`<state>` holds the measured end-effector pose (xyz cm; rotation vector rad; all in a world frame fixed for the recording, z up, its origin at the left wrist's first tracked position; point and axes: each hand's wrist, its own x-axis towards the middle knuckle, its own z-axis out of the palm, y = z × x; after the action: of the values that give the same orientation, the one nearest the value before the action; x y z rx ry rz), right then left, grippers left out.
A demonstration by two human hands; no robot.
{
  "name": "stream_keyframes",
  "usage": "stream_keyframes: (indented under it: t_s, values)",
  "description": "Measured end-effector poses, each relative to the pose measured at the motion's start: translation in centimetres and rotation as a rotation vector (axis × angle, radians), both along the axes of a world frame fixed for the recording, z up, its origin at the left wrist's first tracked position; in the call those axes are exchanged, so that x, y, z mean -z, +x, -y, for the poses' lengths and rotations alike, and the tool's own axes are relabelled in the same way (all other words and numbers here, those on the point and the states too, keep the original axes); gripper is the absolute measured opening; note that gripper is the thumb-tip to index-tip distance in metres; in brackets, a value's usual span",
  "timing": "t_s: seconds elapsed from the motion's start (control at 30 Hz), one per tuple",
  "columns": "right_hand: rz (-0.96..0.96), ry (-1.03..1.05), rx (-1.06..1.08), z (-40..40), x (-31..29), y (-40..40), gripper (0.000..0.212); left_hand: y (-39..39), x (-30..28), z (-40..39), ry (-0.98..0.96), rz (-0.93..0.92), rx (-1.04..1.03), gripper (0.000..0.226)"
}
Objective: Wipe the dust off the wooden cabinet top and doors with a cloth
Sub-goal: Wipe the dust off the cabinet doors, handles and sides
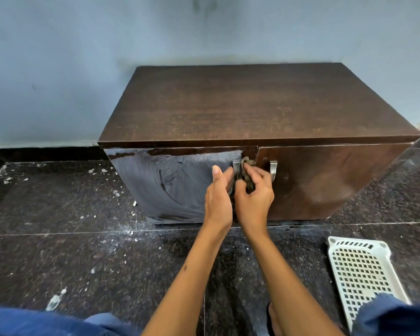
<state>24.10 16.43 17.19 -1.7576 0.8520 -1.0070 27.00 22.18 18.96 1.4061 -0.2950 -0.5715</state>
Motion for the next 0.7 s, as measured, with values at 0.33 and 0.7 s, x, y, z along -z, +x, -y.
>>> stream_keyframes:
  t_s: [0.33,0.7]
  values:
    - [0.026,0.039,-0.013,0.6,-0.5,0.0,0.035,0.1,0.2,0.0,-0.027,0.01,-0.001,0.067]
    - [0.069,-0.053,0.017,0.1,-1.0,0.2,0.036,0.1,-0.1,0.2,0.024,0.058,-0.033,0.062]
